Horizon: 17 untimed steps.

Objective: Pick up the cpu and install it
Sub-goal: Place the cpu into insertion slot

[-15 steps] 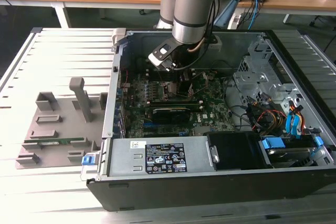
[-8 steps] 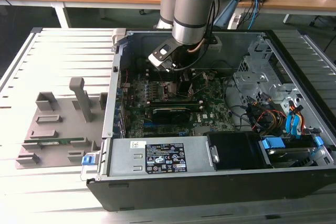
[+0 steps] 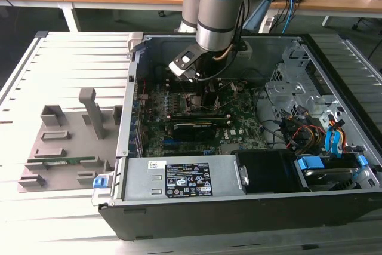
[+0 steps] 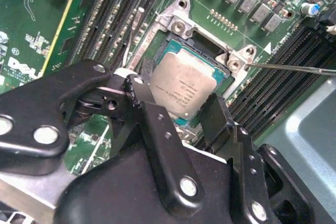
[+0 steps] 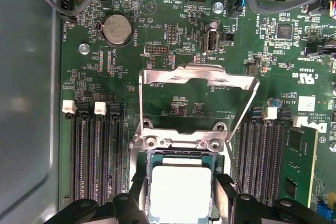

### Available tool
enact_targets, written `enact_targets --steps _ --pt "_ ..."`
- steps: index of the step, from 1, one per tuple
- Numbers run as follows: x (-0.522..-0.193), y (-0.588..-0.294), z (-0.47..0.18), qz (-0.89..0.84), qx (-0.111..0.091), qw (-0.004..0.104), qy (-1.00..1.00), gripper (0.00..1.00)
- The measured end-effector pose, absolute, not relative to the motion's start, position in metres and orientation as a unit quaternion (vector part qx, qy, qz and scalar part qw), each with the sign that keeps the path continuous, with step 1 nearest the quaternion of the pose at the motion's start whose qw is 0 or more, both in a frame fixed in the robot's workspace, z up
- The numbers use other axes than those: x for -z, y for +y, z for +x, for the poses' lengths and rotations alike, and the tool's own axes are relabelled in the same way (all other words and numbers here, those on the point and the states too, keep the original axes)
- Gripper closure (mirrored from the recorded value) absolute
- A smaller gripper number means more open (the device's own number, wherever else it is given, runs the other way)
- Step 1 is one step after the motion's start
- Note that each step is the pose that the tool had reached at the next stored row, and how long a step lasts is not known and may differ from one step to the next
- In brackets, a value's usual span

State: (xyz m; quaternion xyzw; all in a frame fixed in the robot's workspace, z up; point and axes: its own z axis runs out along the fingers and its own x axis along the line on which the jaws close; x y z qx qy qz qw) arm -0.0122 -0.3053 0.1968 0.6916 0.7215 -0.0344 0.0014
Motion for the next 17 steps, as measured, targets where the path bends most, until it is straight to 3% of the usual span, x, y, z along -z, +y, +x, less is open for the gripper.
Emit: enact_targets --steps 6,7,8,9,10,11,17 --pt "-0.217 -0.305 -0.015 0.692 0.033 0.002 0.722 0.39" --pt "-0.218 -0.305 -0.015 0.692 0.032 0.002 0.722 0.52" --pt "-0.219 -0.305 -0.016 0.692 0.031 0.001 0.722 0.52" --pt "-0.224 -0.305 -0.016 0.692 0.030 0.000 0.722 0.70" --pt "-0.230 -0.305 -0.016 0.692 0.029 0.000 0.722 0.76" --pt "-0.237 -0.305 -0.016 0.692 0.029 0.001 0.722 0.88" --pt "-0.256 -0.305 -0.016 0.692 0.029 0.001 0.722 0.89"
